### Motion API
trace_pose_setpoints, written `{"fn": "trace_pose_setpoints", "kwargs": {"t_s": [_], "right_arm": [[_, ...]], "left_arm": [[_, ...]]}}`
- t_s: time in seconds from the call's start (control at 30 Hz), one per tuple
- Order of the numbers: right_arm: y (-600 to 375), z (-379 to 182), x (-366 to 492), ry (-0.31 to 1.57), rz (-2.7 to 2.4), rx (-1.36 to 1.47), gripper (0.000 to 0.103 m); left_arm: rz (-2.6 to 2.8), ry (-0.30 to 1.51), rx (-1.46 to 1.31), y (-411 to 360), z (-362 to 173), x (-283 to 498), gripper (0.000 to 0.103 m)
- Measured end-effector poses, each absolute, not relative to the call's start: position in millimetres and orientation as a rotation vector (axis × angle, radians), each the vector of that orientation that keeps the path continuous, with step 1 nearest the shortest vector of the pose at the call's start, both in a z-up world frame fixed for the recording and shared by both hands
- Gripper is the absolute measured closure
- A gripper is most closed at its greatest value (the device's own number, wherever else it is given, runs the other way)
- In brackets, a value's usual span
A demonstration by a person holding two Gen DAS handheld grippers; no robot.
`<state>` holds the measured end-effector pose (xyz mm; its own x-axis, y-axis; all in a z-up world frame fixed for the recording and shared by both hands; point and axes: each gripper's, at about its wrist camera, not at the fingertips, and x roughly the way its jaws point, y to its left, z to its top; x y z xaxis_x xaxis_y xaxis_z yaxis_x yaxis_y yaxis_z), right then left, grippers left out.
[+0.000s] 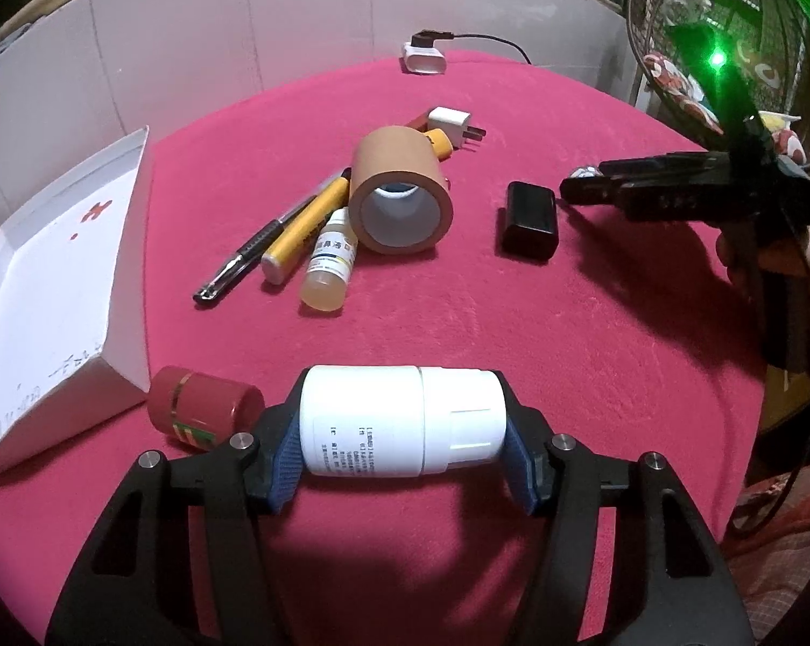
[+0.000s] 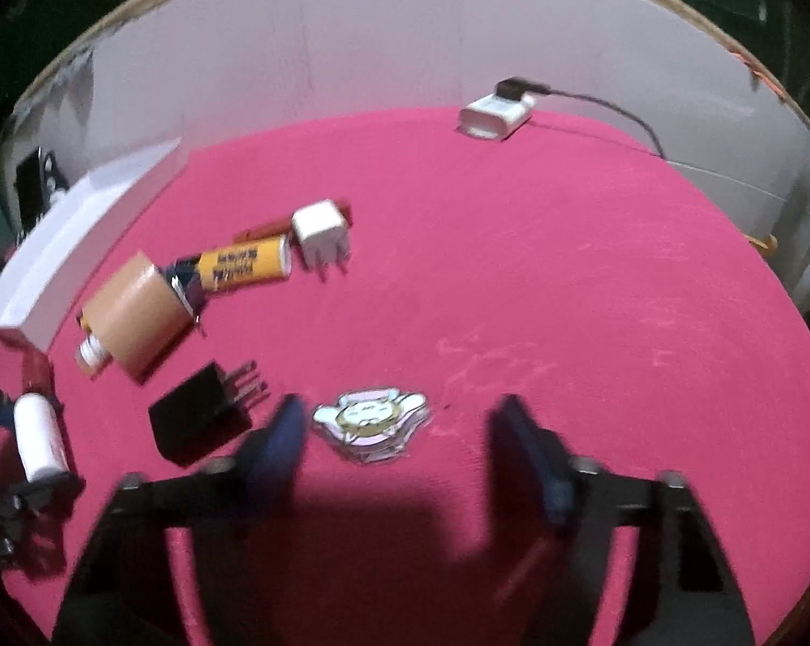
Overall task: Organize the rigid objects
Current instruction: 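Grasp the white pill bottle with left gripper while right gripper grasps the metal badge, then carry pill bottle and badge into the white tray and open both grippers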
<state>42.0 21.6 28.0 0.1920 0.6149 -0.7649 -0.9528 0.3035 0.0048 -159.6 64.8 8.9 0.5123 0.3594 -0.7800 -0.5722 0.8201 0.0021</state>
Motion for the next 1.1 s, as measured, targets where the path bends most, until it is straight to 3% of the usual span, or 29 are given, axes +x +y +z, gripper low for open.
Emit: {"fn": "trace_pose_setpoints", "kwargs": {"t_s": [0.13, 0.4, 0.77, 1.1], "right_arm": [[26.7, 28.4, 40.6, 0.729, 1.179, -0.579, 0.057], [13.3, 42.4, 38.4, 0.722, 1.197, -0.492, 0.057], [7.6, 116.5, -1.7, 0.538, 1.314, -0.364, 0.057], [21.7, 150.9, -45.0, 0.446, 1.418, -0.323, 0.057]], "left_arm": [[0.578, 0.861, -0.269, 64.6, 10.1, -160.4, 0.042], [0.651, 0.816, -0.229, 65.9, 25.3, -166.5, 0.042], [0.794, 0.686, -0.252, 77.3, 67.6, -193.7, 0.042], [0.923, 0.588, -0.285, 84.8, 97.8, -230.8, 0.042]]}}
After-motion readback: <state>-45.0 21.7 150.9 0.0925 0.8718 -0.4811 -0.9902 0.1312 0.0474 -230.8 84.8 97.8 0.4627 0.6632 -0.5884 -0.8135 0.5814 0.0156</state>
